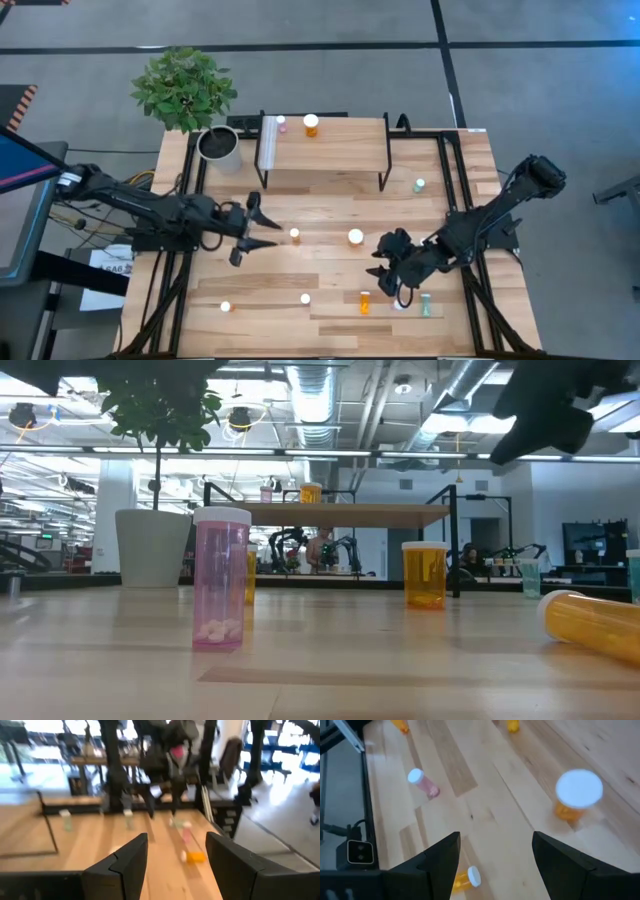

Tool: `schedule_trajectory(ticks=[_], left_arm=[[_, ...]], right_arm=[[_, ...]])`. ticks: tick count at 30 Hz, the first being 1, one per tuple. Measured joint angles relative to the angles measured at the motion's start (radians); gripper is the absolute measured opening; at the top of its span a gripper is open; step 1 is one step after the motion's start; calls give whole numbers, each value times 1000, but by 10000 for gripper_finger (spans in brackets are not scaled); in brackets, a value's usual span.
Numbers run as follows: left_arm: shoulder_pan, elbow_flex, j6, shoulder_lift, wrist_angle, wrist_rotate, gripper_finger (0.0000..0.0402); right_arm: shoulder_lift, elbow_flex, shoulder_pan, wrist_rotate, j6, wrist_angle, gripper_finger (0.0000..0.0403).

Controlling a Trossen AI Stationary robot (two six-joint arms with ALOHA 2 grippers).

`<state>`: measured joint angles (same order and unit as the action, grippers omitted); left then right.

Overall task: Pick and place medicine bottles onto shelf by color
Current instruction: Put the left pink pill bottle on the shelf aligned with the other pink bottle

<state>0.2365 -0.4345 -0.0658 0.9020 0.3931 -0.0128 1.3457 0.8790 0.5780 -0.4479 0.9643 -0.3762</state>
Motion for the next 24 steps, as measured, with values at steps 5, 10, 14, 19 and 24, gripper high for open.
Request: schedule_trajectory(ticks=[5,10,14,19,24], left_arm=[[61,-69,-10,117,-90,0,200],[123,-128,-11,242,-108,0,230],[149,-165,-41,353,-112,-1,255],[176,-221,-61,505,-120,33,268],[196,-292,-63,642,-143,54,268]], right_arm=[[0,-56,-18,1,-153,189,264],[0,-102,-45,0,-290,316,243],[-16,-146,-90,-8,-400,436,223],[-62,-235,-138,-6,-523,633,201],[-89,-310,-145,-16,-619,838,187]])
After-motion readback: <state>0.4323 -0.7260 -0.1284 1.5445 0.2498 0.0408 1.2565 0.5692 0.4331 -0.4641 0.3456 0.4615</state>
